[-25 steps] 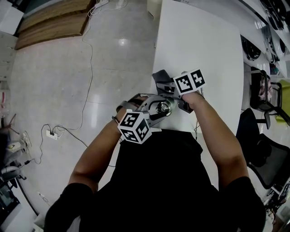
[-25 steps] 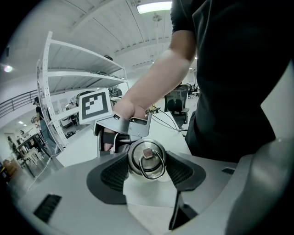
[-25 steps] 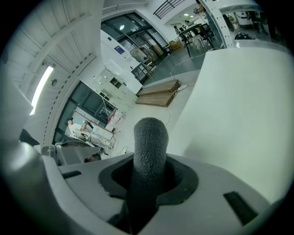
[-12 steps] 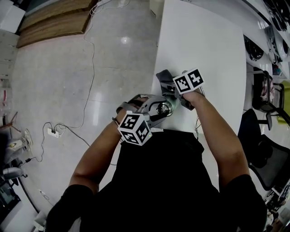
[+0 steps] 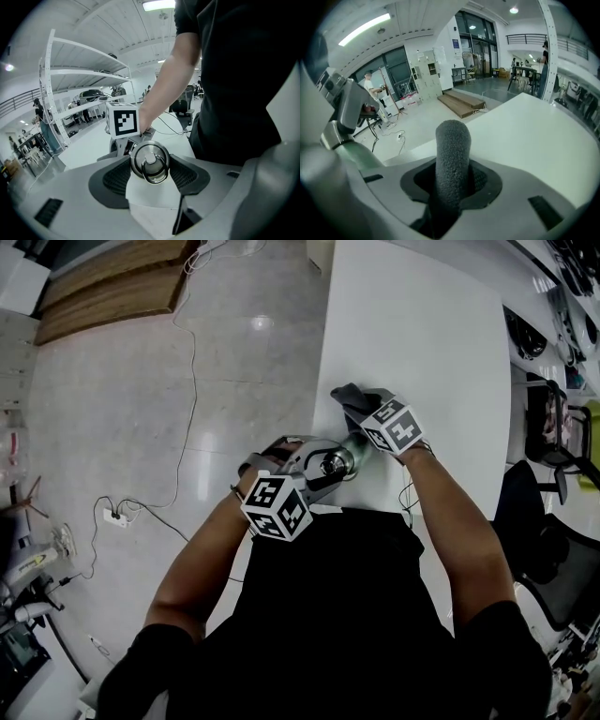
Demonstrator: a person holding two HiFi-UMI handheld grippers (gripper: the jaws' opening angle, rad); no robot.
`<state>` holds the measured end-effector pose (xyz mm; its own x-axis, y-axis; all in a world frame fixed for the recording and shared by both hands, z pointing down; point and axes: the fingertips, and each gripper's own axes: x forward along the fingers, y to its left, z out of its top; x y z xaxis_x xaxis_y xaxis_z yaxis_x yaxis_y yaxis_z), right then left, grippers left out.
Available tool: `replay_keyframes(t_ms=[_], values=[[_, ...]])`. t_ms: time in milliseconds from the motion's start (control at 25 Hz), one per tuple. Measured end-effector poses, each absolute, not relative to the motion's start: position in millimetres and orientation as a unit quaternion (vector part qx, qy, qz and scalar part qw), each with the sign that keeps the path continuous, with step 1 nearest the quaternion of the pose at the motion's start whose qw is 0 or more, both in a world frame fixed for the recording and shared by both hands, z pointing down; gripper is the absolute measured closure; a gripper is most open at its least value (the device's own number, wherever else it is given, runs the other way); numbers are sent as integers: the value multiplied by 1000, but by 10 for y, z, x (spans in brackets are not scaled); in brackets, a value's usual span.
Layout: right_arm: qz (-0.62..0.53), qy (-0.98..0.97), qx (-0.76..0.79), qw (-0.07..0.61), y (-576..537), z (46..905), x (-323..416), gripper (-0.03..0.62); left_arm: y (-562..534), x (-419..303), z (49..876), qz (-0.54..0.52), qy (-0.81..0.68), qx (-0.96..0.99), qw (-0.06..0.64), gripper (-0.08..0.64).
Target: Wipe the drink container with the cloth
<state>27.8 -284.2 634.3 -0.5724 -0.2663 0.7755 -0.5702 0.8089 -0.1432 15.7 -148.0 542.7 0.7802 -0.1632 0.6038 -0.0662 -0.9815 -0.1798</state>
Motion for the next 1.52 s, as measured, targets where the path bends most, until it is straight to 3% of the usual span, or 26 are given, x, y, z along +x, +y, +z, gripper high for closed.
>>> replay_keyframes(t_ms=[200, 680, 1000, 1520], values=[[183, -858, 309, 366, -2913, 6202, 608, 486, -1492, 206, 5400, -325, 56, -941, 69, 299], [315, -810, 463, 174, -2537, 5666, 1572, 486, -1551, 682, 5365, -324, 10, -942, 85, 299], [354, -784, 509, 24, -1892, 5144, 1851, 486, -1706, 852, 5376, -313, 31, -949, 16, 299], [364, -779, 510, -32, -1548, 4934, 1614, 486, -1632, 770, 5368, -311, 35, -950, -9, 288]])
